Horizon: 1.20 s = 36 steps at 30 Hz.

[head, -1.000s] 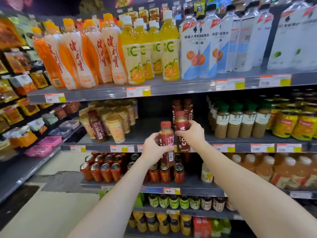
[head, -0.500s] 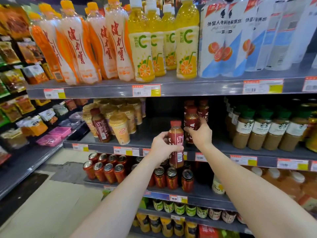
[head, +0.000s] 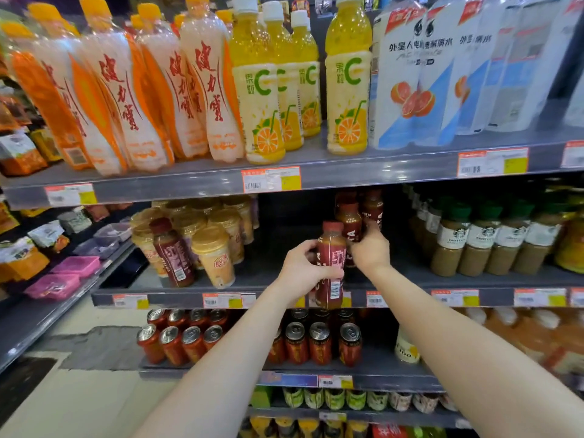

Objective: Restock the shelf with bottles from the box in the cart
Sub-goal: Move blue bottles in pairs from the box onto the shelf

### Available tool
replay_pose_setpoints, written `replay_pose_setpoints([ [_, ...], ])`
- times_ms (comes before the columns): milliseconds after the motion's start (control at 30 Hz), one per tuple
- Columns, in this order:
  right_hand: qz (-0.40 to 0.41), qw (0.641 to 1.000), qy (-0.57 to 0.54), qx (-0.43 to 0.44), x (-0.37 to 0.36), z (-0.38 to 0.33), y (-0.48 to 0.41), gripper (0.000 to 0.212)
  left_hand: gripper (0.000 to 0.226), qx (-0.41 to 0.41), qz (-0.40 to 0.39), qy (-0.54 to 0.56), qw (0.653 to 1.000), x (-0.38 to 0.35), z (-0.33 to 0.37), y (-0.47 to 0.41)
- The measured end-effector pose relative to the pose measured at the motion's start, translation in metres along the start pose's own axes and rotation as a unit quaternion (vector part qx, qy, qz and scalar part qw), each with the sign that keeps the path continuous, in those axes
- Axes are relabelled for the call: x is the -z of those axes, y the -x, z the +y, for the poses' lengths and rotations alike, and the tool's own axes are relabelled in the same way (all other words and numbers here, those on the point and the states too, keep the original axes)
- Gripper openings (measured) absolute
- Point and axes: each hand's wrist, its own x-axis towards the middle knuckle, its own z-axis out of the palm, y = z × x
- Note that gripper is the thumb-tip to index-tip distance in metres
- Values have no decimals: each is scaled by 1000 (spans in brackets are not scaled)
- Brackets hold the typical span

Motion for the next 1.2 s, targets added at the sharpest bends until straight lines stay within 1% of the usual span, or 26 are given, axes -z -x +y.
replay_pose_setpoints([
  [67, 43, 999, 10, -11, 5, -3, 6, 51, 69, -6, -4, 8, 1000, -4, 2, -1],
  [133, 61, 998, -12, -22, 12, -6, 17, 39, 65, -7, -7, 30, 999, -11, 5, -2],
  [200, 15, 998, -59, -22, 22, -4, 28, 35, 62, 4, -11, 62, 998, -21, 9, -4],
  [267, -51, 996, -74, -1, 32, 3, 38, 42, 59, 13, -11, 88, 996, -32, 13, -7],
  [333, -129, 990, -40, 39, 45, 12, 42, 55, 52, 18, -15, 102, 995, -43, 19, -8],
  [400, -203, 976, -5, 75, 59, 22, 42, 75, 47, 13, -12, 95, 995, -53, 23, -10],
  [433, -221, 972, -4, 81, 65, 25, 42, 81, 47, 9, -5, 86, 996, -58, 25, -11],
  [467, -225, 971, -8, 84, 71, 27, 41, 81, 50, 2, 6, 73, 997, -63, 27, -12],
  [567, -185, 978, -22, 89, 82, 28, 37, 70, 67, -23, 53, 39, 998, -77, 28, -15],
  [600, -168, 982, -33, 82, 85, 28, 35, 67, 69, -31, 68, 37, 996, -81, 28, -15],
  [667, -150, 984, -67, 62, 88, 29, 31, 63, 64, -57, 85, 28, 994, -86, 29, -15],
  [767, -128, 986, -93, 56, 89, 34, 25, 58, 52, -92, 81, -2, 992, -92, 29, -18],
  [800, -118, 987, -93, 60, 88, 36, 22, 60, 49, -100, 83, -8, 992, -94, 30, -19],
  [900, -77, 993, -71, 59, 85, 43, 9, 85, 45, -106, 98, -21, 989, -100, 30, -24],
  [933, -65, 995, -57, 54, 84, 46, 5, 89, 43, -106, 101, -26, 989, -102, 29, -25],
  [1000, -55, 996, -28, 57, 83, 52, 0, 87, 42, -96, 101, -37, 990, -109, 25, -26],
  [1100, -62, 995, 0, 84, 80, 58, -5, 80, 48, -84, 102, -59, 990, -117, 18, -25],
  [1200, -70, 994, 17, 87, 77, 61, -15, 79, 49, -84, 98, -82, 988, -122, 18, -25],
])
